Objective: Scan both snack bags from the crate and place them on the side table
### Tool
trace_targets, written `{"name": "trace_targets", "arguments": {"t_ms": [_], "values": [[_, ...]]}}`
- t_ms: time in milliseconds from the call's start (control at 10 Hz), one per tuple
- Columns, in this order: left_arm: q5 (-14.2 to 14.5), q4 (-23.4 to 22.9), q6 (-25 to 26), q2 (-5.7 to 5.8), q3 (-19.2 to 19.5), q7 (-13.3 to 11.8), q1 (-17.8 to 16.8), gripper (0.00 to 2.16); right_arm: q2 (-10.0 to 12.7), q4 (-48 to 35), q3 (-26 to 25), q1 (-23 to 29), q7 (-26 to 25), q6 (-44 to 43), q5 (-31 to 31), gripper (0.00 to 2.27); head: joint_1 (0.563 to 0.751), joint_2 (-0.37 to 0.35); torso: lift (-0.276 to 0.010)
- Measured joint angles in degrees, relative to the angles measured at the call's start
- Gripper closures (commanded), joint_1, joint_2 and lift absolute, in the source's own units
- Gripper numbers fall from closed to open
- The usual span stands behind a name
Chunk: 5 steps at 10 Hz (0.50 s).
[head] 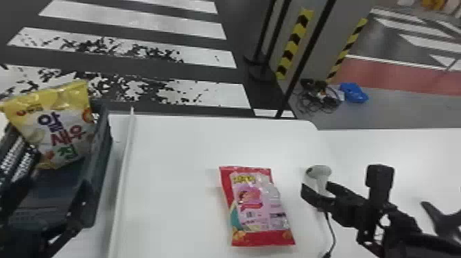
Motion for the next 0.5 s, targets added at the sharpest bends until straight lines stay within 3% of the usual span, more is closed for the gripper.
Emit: {"name": "trace_targets", "arguments": {"t_ms": [200, 400, 500], "values": [[-0.5, -1.3, 0.4, -0.03, -0.1, 1.1, 0.6, 0.08, -0.6, 3.7, 0.1, -2.1, -0.3, -1.1, 0.0, 0.09, 0.695, -0.302, -0.095], [-1.7, -3.5, 5.6, -0.16, -0.4, 4.2, 1.3, 0.08, -2.2, 7.8, 0.6, -4.6, -0.3, -1.1, 0.1, 0.09, 0.695, -0.304, -0.095], [-1.8, -3.8, 7.1, -0.17, -0.4, 4.3, 1.4, 0.08, -3.2, 10.5, 1.0, -6.1, -0.3, -1.2, 0.6, 0.09, 0.695, -0.31, -0.095]]}}
